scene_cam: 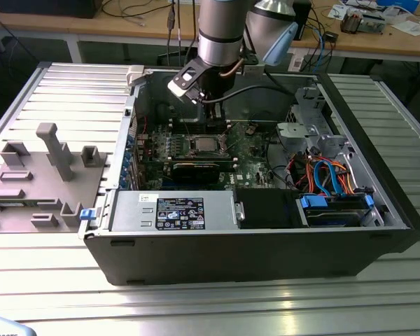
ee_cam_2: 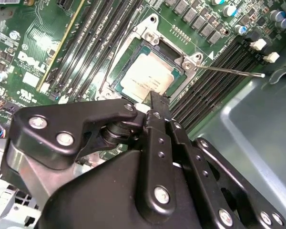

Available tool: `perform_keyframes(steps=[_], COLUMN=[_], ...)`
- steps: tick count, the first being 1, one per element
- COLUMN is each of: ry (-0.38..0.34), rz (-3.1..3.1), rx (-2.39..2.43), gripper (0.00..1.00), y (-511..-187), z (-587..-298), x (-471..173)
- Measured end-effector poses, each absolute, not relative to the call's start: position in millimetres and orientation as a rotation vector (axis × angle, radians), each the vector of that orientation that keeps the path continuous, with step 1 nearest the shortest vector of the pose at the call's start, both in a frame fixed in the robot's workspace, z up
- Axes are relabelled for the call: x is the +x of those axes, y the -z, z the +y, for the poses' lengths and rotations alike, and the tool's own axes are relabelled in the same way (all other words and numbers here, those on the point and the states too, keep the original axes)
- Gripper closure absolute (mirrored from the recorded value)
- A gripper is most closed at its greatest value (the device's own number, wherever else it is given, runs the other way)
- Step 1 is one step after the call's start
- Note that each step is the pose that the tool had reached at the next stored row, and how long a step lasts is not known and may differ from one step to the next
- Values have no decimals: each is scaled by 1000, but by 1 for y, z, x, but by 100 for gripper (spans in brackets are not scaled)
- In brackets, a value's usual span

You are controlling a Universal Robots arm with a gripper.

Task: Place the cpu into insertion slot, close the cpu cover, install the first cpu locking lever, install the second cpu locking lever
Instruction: 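Place the cpu into insertion slot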

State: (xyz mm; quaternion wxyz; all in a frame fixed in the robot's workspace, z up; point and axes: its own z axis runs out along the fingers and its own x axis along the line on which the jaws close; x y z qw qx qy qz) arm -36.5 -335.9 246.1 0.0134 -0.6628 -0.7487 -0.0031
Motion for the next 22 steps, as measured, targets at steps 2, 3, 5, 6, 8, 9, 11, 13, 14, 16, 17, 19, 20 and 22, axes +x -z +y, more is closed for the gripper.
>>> perform_keyframes(steps=[2,3,5,6,8,9,11,13,14,16,17,19,20,22], ry=[10,10,9,9,9,9,9,9,9,10,10,9,9,10], rz=[-2332,-2332,-2332,-2332,-2332,-2332,-2332,-2332,-2332,-2332,-2332,-2332,-2332,-2332], rx=[-2065,-2065,-2065,-2065,-2065,-2065,-2065,-2065,-2065,-2065,-2065,-2065,-2065,-2065], gripper=[89,89,89,89,89,89,89,89,89,89,89,89,89,89], y=[-250,-252,-255,-257,-259,-260,-264,-270,-273,-278,-280,-282,-283,-283], z=[-336,-336,-336,-336,-336,-336,-336,-336,-336,-336,-336,-336,-336,-336], x=[-36,-36,-36,-37,-36,-36,-36,-36,-36,-36,-36,-36,-36,-36])
